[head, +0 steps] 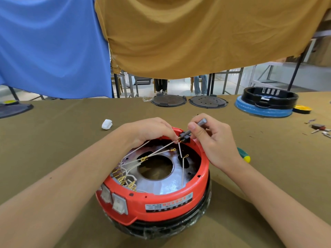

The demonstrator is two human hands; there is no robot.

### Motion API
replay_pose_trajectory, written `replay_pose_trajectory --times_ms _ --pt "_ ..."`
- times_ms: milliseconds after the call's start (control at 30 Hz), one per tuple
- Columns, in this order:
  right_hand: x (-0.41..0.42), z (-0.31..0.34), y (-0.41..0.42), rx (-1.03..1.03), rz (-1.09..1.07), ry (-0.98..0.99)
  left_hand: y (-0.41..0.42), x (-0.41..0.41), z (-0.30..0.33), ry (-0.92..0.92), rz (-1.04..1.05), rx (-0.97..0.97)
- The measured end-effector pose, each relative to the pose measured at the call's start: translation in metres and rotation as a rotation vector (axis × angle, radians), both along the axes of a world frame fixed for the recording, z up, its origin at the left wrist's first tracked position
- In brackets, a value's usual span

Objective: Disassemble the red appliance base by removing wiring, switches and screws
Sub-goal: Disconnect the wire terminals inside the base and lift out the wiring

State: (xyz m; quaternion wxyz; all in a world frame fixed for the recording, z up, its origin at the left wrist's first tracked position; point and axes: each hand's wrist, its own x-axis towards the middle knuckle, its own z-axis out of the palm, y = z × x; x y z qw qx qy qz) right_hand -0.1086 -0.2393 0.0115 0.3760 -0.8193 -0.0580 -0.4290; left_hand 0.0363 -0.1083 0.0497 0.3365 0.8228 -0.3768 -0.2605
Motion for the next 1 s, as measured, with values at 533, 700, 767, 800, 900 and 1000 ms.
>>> replay_pose_trajectory --times_ms 533,700,767,800,900,1000 --pt "0.0044 -0.0032 -0.0025 0.194 0.034 0.035 -0.0015 0.0020 -0.0009 0.007 0.002 0.009" --pt "0.0002 0.0008 -0.0001 0.020 -0.015 0.013 -0.0011 0.0016 -0.0004 0.018 0.009 0.006" --pt "-0.0004 0.0012 0.0001 0.006 -0.015 -0.011 -0.0009 0.0014 -0.0002 0.005 0.011 0.011" --pt "-0.0009 0.0014 0.0004 -0.003 -0.014 -0.024 -0.0010 0.0012 -0.0002 -0.004 0.010 0.011" --pt "-0.0015 0.0017 0.0007 -0.029 0.007 -0.009 -0.0015 0.0010 -0.0005 -0.018 0.011 0.001" --pt "-0.0010 0.0016 -0.0005 -0.057 0.019 0.012 -0.0007 0.0003 -0.0004 -0.004 0.009 0.004"
